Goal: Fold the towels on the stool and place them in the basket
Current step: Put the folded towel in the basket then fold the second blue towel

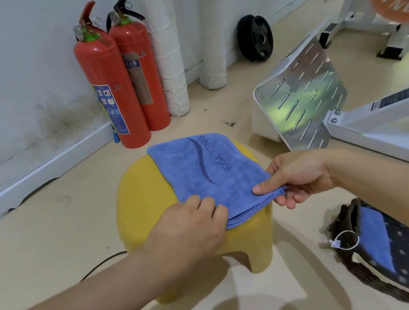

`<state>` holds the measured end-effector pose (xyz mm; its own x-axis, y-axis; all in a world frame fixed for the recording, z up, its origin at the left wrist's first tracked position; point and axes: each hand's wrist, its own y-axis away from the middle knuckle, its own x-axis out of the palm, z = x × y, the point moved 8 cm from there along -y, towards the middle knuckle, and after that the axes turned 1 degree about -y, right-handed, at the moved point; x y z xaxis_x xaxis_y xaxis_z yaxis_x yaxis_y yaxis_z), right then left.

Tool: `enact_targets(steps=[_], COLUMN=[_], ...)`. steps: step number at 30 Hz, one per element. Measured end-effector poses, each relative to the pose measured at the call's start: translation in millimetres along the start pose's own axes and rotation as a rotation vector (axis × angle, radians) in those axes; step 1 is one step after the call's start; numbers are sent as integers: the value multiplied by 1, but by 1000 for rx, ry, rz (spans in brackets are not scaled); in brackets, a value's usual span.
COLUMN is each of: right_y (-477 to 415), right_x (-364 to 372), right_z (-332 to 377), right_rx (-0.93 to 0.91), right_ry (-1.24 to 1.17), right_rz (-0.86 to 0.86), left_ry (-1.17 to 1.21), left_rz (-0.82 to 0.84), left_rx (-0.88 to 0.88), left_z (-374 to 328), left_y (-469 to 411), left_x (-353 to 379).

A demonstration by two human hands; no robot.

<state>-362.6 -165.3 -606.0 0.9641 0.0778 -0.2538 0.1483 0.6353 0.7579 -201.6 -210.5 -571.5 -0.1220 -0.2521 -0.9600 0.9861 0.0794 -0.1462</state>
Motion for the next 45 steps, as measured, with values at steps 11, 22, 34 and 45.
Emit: enact_targets(steps=[11,22,34,45], right_y=[42,48,-5,-36], right_x=[94,77,23,37], right_z=[54,55,136,123], right_rx=[-870,-520,-621,-677], right_ry=[1277,614,376,616], right_rz=[-529,174,-278,-593], left_ry=[192,1372,1203,693], left_rz=[3,601,63,54], left_rx=[-36,-436,-925,-853], left_z=[18,31,138,155], left_y=[20,40,47,33], left_x=[-22,-2,24,34])
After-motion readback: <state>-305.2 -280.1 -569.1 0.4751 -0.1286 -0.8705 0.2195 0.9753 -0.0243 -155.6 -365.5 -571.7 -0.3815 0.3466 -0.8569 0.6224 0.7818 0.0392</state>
